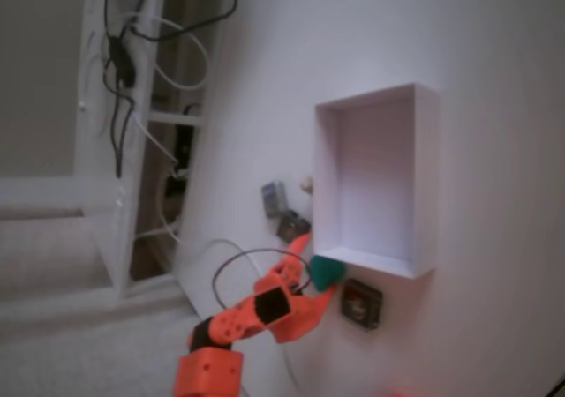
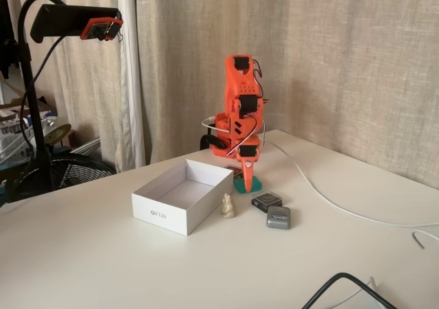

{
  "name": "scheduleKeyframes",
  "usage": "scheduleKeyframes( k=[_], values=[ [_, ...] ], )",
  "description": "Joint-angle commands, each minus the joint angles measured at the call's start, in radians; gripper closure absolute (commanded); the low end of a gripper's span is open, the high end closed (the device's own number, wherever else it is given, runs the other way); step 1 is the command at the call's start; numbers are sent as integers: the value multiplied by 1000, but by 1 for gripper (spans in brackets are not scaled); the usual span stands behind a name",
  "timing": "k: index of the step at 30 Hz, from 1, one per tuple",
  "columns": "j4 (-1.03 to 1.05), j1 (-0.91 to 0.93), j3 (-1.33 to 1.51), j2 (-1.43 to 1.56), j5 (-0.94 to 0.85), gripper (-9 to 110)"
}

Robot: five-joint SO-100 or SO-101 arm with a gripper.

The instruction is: Grasp the green cube and put it in the bin.

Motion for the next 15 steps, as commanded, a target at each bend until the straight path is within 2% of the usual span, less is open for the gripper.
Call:
scheduleKeyframes(
  k=[1, 2, 5, 15],
  values=[
    [15, -17, -9, 17, 5, 73],
    [25, -18, -5, 21, 5, 79],
    [29, -21, 0, 29, 5, 85],
    [61, -25, 9, 48, 5, 85]
  ],
)
